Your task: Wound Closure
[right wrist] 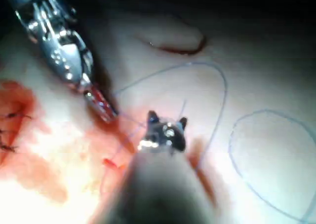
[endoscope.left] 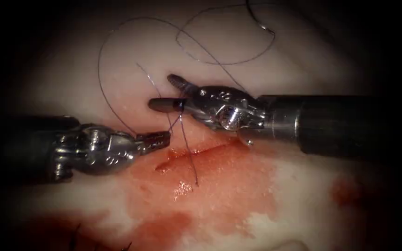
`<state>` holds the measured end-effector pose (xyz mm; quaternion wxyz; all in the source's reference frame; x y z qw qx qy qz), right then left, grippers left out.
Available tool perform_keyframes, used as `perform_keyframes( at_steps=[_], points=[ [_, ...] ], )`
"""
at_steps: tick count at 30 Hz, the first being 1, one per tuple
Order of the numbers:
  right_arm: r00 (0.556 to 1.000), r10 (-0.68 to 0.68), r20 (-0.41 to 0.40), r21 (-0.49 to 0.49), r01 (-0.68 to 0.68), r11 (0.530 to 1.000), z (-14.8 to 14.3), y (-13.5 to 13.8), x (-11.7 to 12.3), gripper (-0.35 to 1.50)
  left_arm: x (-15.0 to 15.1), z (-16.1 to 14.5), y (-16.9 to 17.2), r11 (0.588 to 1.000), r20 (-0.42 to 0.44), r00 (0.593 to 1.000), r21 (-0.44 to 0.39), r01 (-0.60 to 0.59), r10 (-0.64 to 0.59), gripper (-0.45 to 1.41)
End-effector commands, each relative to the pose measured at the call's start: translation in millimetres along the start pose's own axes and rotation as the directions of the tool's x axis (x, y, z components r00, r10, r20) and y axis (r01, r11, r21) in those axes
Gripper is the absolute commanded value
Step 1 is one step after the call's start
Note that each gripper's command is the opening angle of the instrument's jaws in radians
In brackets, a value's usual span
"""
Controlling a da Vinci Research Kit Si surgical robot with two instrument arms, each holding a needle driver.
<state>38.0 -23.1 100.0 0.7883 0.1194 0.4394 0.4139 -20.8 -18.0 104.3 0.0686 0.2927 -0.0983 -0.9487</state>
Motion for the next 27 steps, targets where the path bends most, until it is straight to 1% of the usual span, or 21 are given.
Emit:
perform_keyframes(
  at_steps=[1, 3, 6, 10, 11, 14, 16, 17, 18, 21, 24, 25, 27],
  points=[
    [1.000, -0.002, 0.008, 0.004, 0.002, 1.000, 1.5, -0.2, -0.1, 0.88, 0.1, 0.8, 0.1, 1.000, 0.000, 1.000, 0.001, 0.002, -0.002, -0.45],
    [1.000, -0.004, 0.019, 0.017, 0.004, 1.000, 3.0, -0.7, -0.6, 0.88, -0.4, 1.1, 0.1, 1.000, 0.006, 1.000, 0.001, 0.002, -0.002, -0.45],
    [0.999, -0.007, 0.038, 0.006, 0.007, 1.000, 3.7, -0.5, -0.8, 0.83, -0.7, 1.1, 0.0, 1.000, 0.010, 1.000, 0.002, 0.005, -0.005, -0.45],
    [0.999, -0.009, 0.043, 0.002, 0.009, 1.000, 4.4, -0.1, -1.0, 0.83, -0.8, 1.1, 0.0, 1.000, 0.014, 1.000, 0.003, 0.007, -0.007, -0.45],
    [0.999, -0.007, 0.053, -0.005, 0.007, 1.000, 4.9, 0.1, -1.3, 0.83, -0.8, 1.1, 0.0, 1.000, 0.015, 1.000, 0.003, 0.007, -0.007, -0.45],
    [0.998, -0.010, 0.067, -0.008, 0.010, 1.000, 5.2, 0.2, -1.5, 0.81, -0.9, 1.1, 0.0, 1.000, 0.015, 1.000, 0.003, 0.008, -0.008, -0.45],
    [0.997, -0.006, 0.078, 0.034, 0.003, 0.999, 5.1, 0.2, -1.5, -0.18, -1.1, 1.1, 0.0, 1.000, 0.016, 1.000, 0.003, 0.008, -0.008, -0.45],
    [0.997, -0.006, 0.078, 0.034, 0.003, 0.999, 5.1, 0.2, -1.5, -0.18, -1.1, 1.1, 0.0, 1.000, 0.016, 1.000, 0.003, 0.008, -0.008, -0.45],
    [0.997, -0.006, 0.081, 0.045, 0.003, 0.999, 4.8, 0.1, -1.5, -0.35, -1.2, 1.1, 0.0, 1.000, 0.016, 1.000, 0.003, 0.008, -0.008, -0.45],
    [0.996, 0.003, 0.088, 0.049, -0.007, 0.999, 4.1, -0.1, -1.1, -0.35, -1.4, 1.1, -0.1, 1.000, 0.019, 1.000, 0.004, 0.010, -0.010, -0.45],
    [0.995, -0.035, 0.089, 0.063, 0.030, 0.998, 2.6, -0.3, -0.6, -0.35, -1.9, 1.1, -0.2, 1.000, 0.021, 1.000, 0.004, 0.011, -0.011, -0.45],
    [0.995, -0.035, 0.089, 0.063, 0.030, 0.998, 2.6, -0.3, -0.6, -0.35, -1.9, 1.1, -0.2, 1.000, 0.021, 1.000, 0.004, 0.011, -0.011, -0.45],
    [0.996, -0.053, 0.067, 0.049, 0.050, 0.998, 1.3, -0.4, -0.1, -0.35, -2.5, 1.1, -0.3, 1.000, 0.024, 1.000, 0.005, 0.012, -0.013, -0.45]
  ],
)
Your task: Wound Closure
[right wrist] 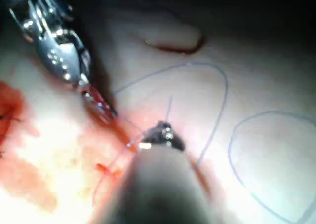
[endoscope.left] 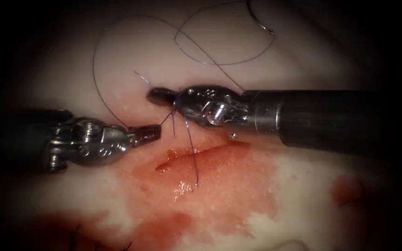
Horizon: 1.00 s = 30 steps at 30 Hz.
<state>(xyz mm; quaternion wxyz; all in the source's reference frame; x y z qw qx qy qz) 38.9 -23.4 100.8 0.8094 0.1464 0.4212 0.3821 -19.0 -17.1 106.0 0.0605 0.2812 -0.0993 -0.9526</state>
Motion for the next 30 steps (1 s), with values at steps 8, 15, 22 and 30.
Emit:
perform_keyframes(
  at_steps=[8, 15, 22, 30],
  points=[
    [0.998, -0.063, -0.025, 0.008, 0.063, 0.998, -5.1, -1.7, -0.5, -0.35, -5.0, 1.0, -2.0, 1.000, 0.010, 1.000, -0.002, 0.000, 0.000, -0.45],
    [0.997, -0.066, -0.031, 0.010, 0.066, 0.998, -5.8, -3.4, -0.9, -0.35, -7.4, 2.1, -3.7, 1.000, 0.026, 1.000, 0.002, 0.015, -0.015, -0.45],
    [0.995, -0.094, -0.029, 0.043, 0.096, 0.995, -7.0, -4.5, -3.2, -0.35, -8.7, 4.7, -7.4, 0.999, 0.038, 0.999, 0.002, 0.035, -0.035, -0.45],
    [0.995, -0.099, -0.026, 0.092, 0.101, 0.991, -10.3, -5.9, -6.7, -0.35, -11.1, 8.1, -11.2, 0.999, 0.053, 0.997, 0.010, 0.048, -0.048, -0.45]
  ],
)
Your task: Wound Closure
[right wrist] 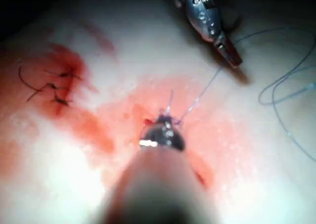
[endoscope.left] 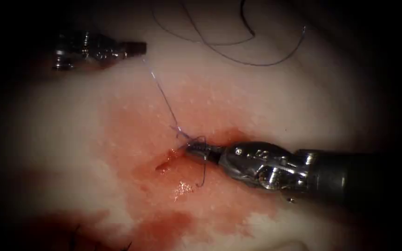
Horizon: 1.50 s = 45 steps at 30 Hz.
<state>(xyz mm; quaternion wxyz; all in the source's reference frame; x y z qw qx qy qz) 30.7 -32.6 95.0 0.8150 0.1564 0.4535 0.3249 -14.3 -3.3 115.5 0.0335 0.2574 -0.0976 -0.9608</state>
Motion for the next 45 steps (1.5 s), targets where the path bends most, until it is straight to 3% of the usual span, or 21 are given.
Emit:
perform_keyframes(
  at_steps=[1, 10, 13, 24, 28, 33, 45],
  points=[
    [1.000, -0.004, 0.002, 0.011, 0.004, 1.000, 0.3, -0.8, -0.4, -0.35, -0.1, 1.0, -0.5, 1.000, 0.000, 1.000, 0.001, 0.001, -0.001, -0.45],
    [1.000, -0.015, 0.017, 0.066, 0.014, 0.998, -0.3, -2.9, -1.6, -0.35, -1.8, 2.5, -3.7, 1.000, 0.007, 1.000, 0.015, 0.025, -0.025, -0.45],
    [0.999, -0.019, 0.032, 0.088, 0.016, 0.996, -1.1, -3.6, -3.1, -0.35, -2.1, 3.0, -5.7, 0.999, 0.003, 0.999, 0.033, 0.043, -0.043, -0.45],
    [0.998, -0.047, 0.039, 0.134, 0.042, 0.990, -3.0, -5.6, -5.4, -0.35, -3.8, 5.6, -8.2, 0.997, 0.012, 0.999, 0.052, 0.049, -0.050, -0.45],
    [0.998, -0.040, 0.045, 0.155, 0.032, 0.987, -3.3, -6.2, -5.9, -0.35, -4.6, 6.6, -8.1, 0.997, 0.017, 0.999, 0.061, 0.043, -0.044, -0.45],
    [0.996, -0.046, 0.070, 0.187, 0.032, 0.982, -5.8, -8.7, -7.2, -0.35, -5.5, 8.1, -7.2, 0.996, 0.031, 0.998, 0.080, 0.049, -0.051, -0.45],
    [0.996, -0.026, 0.080, 0.205, 0.009, 0.979, -7.4, -9.6, -8.6, -0.35, -5.9, 9.0, -8.0, 0.995, 0.039, 0.998, 0.086, 0.053, -0.057, -0.45]
  ],
)
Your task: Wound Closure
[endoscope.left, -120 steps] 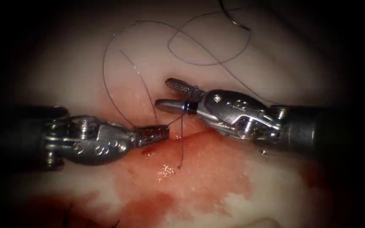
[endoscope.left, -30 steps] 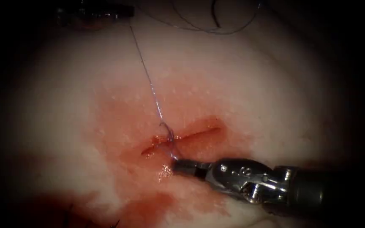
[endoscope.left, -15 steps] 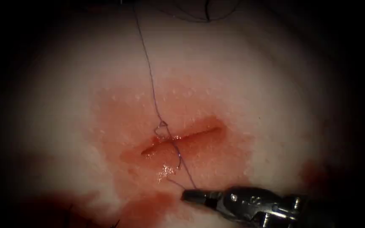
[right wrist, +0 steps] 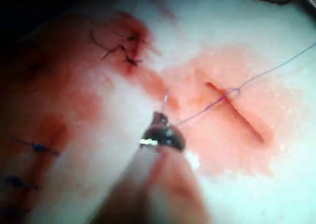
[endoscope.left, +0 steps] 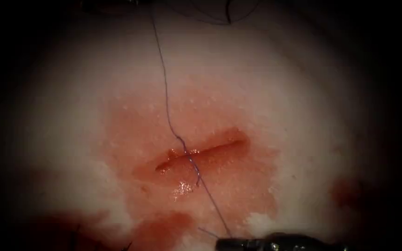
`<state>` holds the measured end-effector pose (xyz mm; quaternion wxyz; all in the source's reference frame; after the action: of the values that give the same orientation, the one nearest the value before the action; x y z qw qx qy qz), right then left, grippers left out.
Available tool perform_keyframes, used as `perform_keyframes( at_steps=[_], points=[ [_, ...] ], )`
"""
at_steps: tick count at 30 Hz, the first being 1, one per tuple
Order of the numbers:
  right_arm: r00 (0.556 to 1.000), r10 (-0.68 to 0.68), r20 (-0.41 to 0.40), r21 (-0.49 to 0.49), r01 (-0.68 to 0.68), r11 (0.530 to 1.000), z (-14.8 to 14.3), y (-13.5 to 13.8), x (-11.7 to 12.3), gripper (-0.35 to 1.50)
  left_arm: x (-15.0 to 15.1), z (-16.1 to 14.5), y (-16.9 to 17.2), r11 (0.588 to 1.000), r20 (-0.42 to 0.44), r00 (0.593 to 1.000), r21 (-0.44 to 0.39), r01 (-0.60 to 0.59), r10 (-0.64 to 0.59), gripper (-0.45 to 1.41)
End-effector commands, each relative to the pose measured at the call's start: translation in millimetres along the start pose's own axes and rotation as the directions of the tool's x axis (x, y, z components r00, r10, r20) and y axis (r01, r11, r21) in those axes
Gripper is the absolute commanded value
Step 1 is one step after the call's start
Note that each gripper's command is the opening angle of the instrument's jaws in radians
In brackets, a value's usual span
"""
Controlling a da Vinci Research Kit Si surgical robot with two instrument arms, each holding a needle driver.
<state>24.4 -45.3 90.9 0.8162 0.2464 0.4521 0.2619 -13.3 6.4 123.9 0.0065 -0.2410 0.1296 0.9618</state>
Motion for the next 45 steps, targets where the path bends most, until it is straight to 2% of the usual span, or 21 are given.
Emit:
perform_keyframes(
  at_steps=[1, 3, 4, 9, 13, 18, 26, 30, 32, 35, 40, 41, 45],
  points=[
    [1.000, 0.002, 0.008, 0.007, -0.003, 1.000, 0.7, -0.9, -0.7, -0.35, -0.1, 1.1, -0.2, 1.000, -0.002, 1.000, 0.005, -0.004, 0.004, -0.45],
    [1.000, -0.002, 0.012, 0.009, 0.002, 1.000, 0.6, -1.2, -0.9, -0.35, -0.2, 1.3, -0.1, 1.000, -0.001, 1.000, 0.007, -0.005, 0.005, -0.45],
    [1.000, 0.000, 0.028, 0.026, -0.001, 1.000, 0.5, -2.1, -2.0, -0.35, -0.7, 1.7, 0.1, 1.000, 0.000, 1.000, 0.008, -0.002, 0.002, -0.45],
    [0.999, 0.001, 0.040, 0.056, -0.003, 0.998, 0.2, -3.5, -3.3, -0.35, -1.1, 2.1, 0.2, 1.000, 0.001, 1.000, 0.006, -0.001, 0.001, -0.45],
    [0.998, 0.007, 0.059, 0.093, -0.013, 0.996, -0.1, -5.6, -5.2, -0.35, -1.1, 2.1, 0.0, 1.000, 0.006, 1.000, 0.006, 0.006, -0.006, -0.45],
    [0.997, 0.015, 0.069, 0.102, -0.022, 0.995, -0.2, -5.8, -6.6, -0.35, -1.1, 2.2, 0.0, 1.000, 0.007, 1.000, 0.005, 0.012, -0.012, -0.45],
    [0.997, 0.027, 0.077, 0.122, -0.036, 0.992, 0.0, -5.5, -6.9, -0.35, -0.7, 1.9, 0.3, 1.000, -0.006, 1.000, -0.006, 0.019, -0.019, -0.45],
    [0.998, 0.041, 0.055, 0.127, -0.048, 0.991, -0.3, -5.2, -5.3, -0.35, 0.7, 0.8, 0.5, 0.999, -0.021, 0.999, -0.026, 0.034, -0.035, -0.45],
    [0.997, 0.067, 0.027, 0.124, -0.070, 0.990, -0.7, -4.2, -1.9, -0.35, 2.7, -1.1, 0.5, 0.998, -0.038, 0.998, -0.039, 0.046, -0.048, -0.45],
    [0.999, 0.053, 0.008, 0.113, -0.053, 0.992, -0.9, -3.0, 0.8, -0.35, 4.2, -2.8, 0.9, 0.997, -0.046, 0.997, -0.055, 0.055, -0.058, -0.45],
    [0.999, 0.034, -0.011, 0.096, -0.033, 0.995, -0.8, -0.4, 4.4, -0.35, 6.5, -5.4, 1.6, 0.997, -0.045, 0.998, -0.069, 0.042, -0.045, -0.45],
    [0.999, 0.029, -0.017, 0.096, -0.027, 0.995, -0.6, 0.7, 5.8, -0.35, 7.0, -6.3, 1.7, 0.997, -0.044, 0.998, -0.073, 0.037, -0.040, -0.45],
    [0.999, 0.025, -0.031, 0.092, -0.022, 0.996, 0.5, 2.7, 8.0, -0.35, 7.9, -8.6, 1.3, 0.996, -0.044, 0.999, -0.086, 0.025, -0.029, -0.45]
  ],
)
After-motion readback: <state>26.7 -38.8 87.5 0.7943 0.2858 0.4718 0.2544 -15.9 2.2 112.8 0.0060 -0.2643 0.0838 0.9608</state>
